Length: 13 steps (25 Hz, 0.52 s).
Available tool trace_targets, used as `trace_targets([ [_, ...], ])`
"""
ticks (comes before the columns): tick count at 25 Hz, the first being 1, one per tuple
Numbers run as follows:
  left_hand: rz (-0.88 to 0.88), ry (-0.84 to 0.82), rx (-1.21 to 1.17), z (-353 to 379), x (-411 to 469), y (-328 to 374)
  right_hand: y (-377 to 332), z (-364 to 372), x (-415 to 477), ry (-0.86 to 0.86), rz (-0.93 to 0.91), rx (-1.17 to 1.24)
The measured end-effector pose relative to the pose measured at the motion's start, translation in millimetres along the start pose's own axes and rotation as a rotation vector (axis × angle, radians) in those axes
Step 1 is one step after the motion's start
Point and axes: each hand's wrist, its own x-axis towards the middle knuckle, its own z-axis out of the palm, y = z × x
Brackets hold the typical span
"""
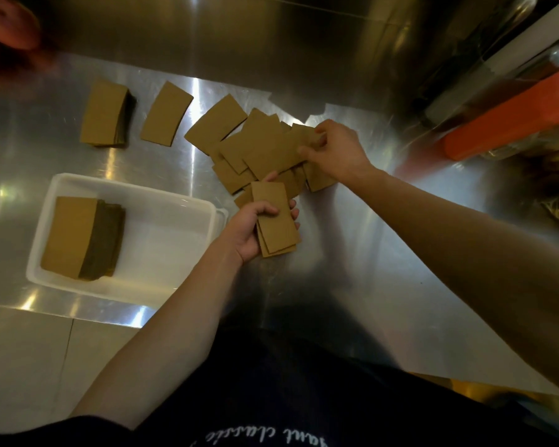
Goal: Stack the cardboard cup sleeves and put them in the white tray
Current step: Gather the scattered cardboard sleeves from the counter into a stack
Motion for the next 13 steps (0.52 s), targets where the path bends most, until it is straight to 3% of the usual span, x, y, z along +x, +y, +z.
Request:
trace_targets([
  [5,0.013,0.129,-0.153,0.0,-0.1,2.8,-8.7,27.8,19.5,-0.044,0.022,-0.143],
  [10,0.038,0.163,-0.172,-11.0,2.1,-3.5,-3.0,-6.9,9.0,-0.041,0.025,0.316],
  [13,0.042,0.085,-0.128,-11.4,0.4,-4.7,-2.8,-42.7,-9.4,-0.241,0.0,0.449],
])
